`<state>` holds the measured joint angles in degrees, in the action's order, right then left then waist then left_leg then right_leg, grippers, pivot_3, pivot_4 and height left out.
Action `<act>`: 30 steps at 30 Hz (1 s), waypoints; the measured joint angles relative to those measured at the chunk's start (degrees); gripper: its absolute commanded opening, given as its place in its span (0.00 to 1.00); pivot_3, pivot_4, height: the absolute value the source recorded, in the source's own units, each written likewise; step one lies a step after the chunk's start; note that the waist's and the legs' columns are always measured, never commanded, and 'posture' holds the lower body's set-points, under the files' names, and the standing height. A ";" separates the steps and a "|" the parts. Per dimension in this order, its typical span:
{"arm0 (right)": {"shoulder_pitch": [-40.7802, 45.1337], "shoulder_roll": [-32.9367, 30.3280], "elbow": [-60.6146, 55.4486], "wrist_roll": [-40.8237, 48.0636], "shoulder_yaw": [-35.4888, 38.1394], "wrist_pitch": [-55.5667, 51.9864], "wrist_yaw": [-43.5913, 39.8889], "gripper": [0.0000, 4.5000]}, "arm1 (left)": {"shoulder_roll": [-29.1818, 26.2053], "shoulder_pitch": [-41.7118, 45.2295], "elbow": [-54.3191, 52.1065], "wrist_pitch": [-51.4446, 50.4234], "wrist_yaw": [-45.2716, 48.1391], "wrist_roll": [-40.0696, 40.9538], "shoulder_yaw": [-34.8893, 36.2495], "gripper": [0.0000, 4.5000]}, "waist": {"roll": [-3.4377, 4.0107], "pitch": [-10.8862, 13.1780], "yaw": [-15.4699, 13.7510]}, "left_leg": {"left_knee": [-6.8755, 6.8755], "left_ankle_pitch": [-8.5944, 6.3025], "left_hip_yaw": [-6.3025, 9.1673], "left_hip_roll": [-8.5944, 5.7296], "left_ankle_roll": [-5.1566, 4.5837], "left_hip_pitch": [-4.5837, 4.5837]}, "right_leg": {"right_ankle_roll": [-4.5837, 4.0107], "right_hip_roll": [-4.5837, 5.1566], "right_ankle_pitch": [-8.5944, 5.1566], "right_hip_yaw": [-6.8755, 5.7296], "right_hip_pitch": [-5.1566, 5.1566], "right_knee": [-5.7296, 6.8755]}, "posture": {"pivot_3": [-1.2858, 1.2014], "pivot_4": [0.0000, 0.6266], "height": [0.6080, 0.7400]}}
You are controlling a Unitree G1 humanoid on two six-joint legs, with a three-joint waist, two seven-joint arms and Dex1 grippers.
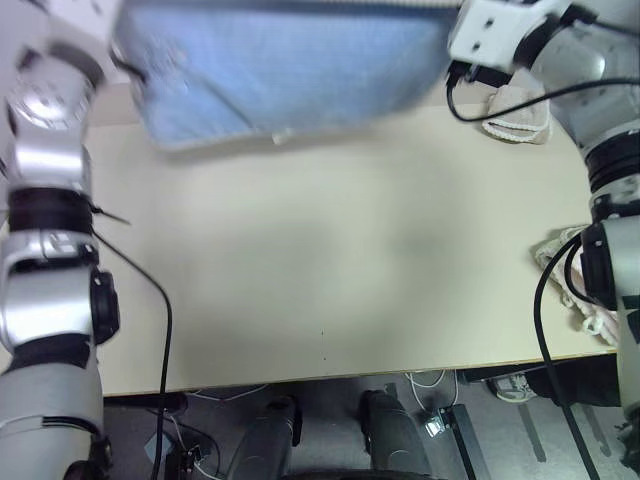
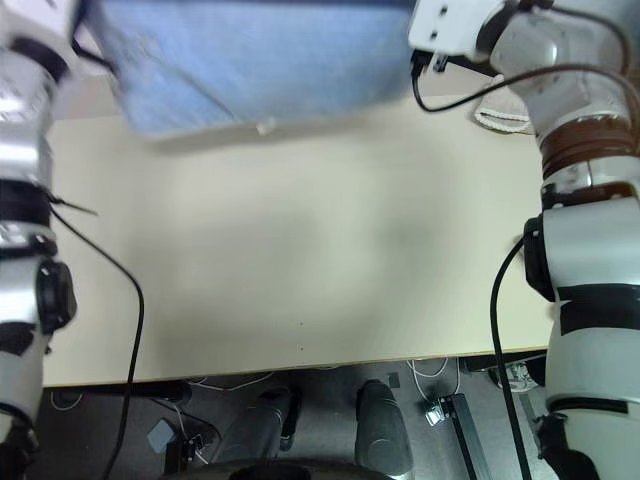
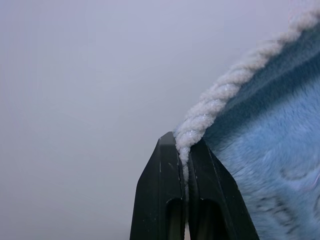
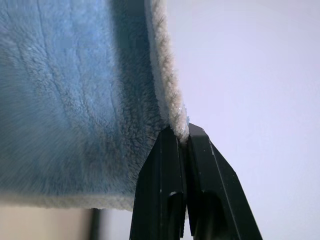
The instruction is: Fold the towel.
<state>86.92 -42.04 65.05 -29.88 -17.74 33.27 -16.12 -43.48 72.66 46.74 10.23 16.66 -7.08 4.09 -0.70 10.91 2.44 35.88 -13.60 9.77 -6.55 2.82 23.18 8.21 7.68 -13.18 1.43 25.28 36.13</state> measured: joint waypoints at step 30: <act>-54.08 -16.33 -63.51 37.35 10.30 -39.00 -54.94 0.02 | -12.47 -78.85 -65.14 -33.42 36.60 22.47 19.11 0.00 | 0.15 0.03 -1.65 | 0.38 -0.32 -0.70 0.57 -0.51 -0.90 | -0.16 -0.05 0.20 0.00 -0.87 -0.06 | 0.52 0.24 0.97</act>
<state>32.84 -58.38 1.53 7.47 -7.45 -5.73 -71.07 -55.95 -6.19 -18.40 -23.19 53.25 15.39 23.19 -0.56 10.94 0.79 36.26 -13.92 9.07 -5.99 2.31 22.28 8.06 7.63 -12.97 1.43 24.41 36.07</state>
